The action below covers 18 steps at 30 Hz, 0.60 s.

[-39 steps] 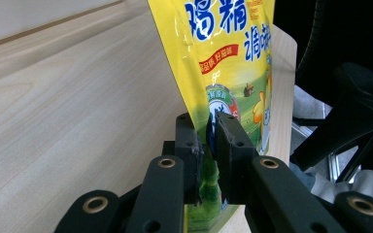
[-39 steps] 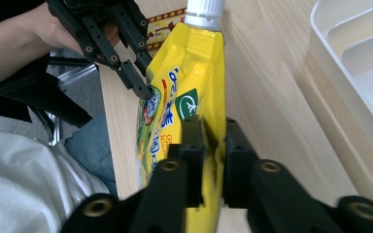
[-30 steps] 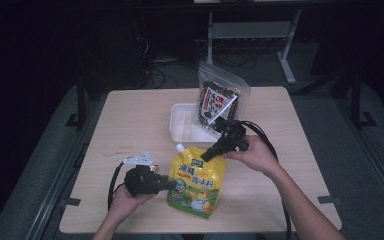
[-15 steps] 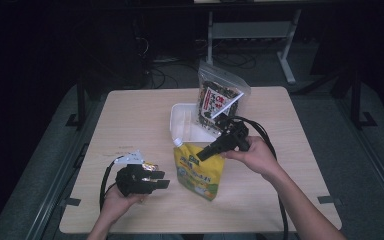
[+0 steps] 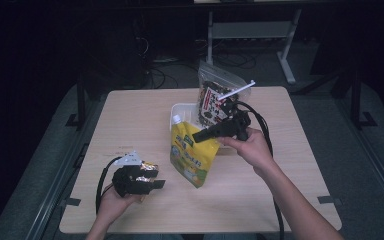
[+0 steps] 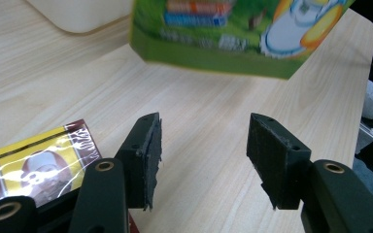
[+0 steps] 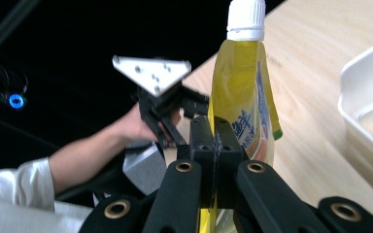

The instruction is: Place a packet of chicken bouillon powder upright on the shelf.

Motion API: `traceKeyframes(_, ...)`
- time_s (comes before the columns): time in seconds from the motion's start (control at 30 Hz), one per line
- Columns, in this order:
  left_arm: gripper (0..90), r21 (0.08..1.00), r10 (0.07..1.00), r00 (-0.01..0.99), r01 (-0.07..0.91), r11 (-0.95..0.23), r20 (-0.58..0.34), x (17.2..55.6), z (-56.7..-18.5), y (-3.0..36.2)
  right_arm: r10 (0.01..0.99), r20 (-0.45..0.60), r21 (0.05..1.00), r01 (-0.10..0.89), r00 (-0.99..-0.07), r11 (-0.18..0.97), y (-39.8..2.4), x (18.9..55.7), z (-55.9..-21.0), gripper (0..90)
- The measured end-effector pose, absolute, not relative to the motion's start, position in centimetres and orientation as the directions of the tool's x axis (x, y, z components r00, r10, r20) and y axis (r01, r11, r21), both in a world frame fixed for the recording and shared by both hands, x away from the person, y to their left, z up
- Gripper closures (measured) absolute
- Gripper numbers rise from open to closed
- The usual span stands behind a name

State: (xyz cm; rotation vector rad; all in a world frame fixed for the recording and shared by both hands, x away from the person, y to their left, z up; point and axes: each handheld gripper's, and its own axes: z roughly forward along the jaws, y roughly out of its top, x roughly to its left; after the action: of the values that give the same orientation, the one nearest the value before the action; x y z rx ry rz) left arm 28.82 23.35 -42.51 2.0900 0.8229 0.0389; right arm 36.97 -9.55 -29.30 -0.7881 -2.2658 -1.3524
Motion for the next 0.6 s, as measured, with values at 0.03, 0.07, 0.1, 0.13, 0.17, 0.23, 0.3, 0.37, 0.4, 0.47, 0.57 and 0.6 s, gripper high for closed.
traceKeyframes(0.03, 46.0, 0.736, 0.57, 0.78, 0.541, -0.406, -0.259, 28.8, -42.5, 23.4, 0.271, 0.58, 0.676, 0.64, -0.768, 0.366, -9.5, 37.0, -29.0, 89.7)
traceKeyframes(0.07, 45.9, 0.736, 0.572, 0.779, 0.541, -0.406, -0.258, 28.8, -42.5, 23.4, 0.273, 0.578, 0.684, 0.639, -0.769, 0.353, -9.5, 37.1, -28.8, 89.7)
traceKeyframes(0.1, 45.8, 0.736, 0.572, 0.779, 0.542, -0.406, -0.258, 28.8, -42.4, 23.4, 0.277, 0.577, 0.688, 0.64, -0.769, 0.342, -9.4, 37.1, -28.5, 89.7)
traceKeyframes(0.13, 45.7, 0.736, 0.572, 0.779, 0.542, -0.406, -0.258, 28.8, -42.4, 23.4, 0.277, 0.577, 0.688, 0.64, -0.769, 0.342, -9.4, 37.1, -28.5, 89.7)
traceKeyframes(0.17, 45.5, 0.736, 0.574, 0.778, 0.542, -0.406, -0.256, 28.8, -42.4, 23.5, 0.29, 0.565, 0.7, 0.635, -0.773, 0.327, -9.3, 37.3, -28.0, 89.7)
traceKeyframes(0.23, 45.0, 0.738, 0.575, 0.777, 0.542, -0.403, -0.257, 28.8, -42.5, 23.6, 0.307, 0.56, 0.708, 0.637, -0.769, 0.304, -9.2, 37.4, -27.6, 89.7)
traceKeyframes(0.3, 44.6, 0.737, 0.577, 0.776, 0.543, -0.402, -0.256, 28.9, -42.4, 23.6, 0.326, 0.55, 0.72, 0.635, -0.769, 0.281, -9.1, 37.6, -27.2, 89.7)
traceKeyframes(0.37, 44.5, 0.738, 0.578, 0.774, 0.544, -0.4, -0.257, 28.9, -42.4, 23.7, 0.336, 0.552, 0.728, 0.638, -0.763, 0.25, -9.1, 37.9, -26.9, 89.7)
traceKeyframes(0.4, 44.5, 0.738, 0.578, 0.774, 0.544, -0.4, -0.257, 28.9, -42.4, 23.7, 0.341, 0.554, 0.733, 0.639, -0.76, 0.233, -9.2, 38.0, -26.8, 89.7)
traceKeyframes(0.47, 44.5, 0.738, 0.579, 0.774, 0.544, -0.4, -0.257, 28.9, -42.4, 23.7, 0.358, 0.55, 0.741, 0.639, -0.755, 0.209, -9.1, 38.3, -26.5, 89.7)
traceKeyframes(0.57, 44.4, 0.738, 0.579, 0.774, 0.544, -0.399, -0.257, 28.8, -42.4, 23.7, 0.376, 0.55, 0.745, 0.642, -0.746, 0.182, -9.1, 38.9, -26.4, 89.7)
traceKeyframes(0.6, 44.4, 0.739, 0.579, 0.774, 0.543, -0.399, -0.256, 28.8, -42.3, 23.7, 0.382, 0.55, 0.746, 0.643, -0.742, 0.173, -9.0, 39.1, -26.3, 89.6)
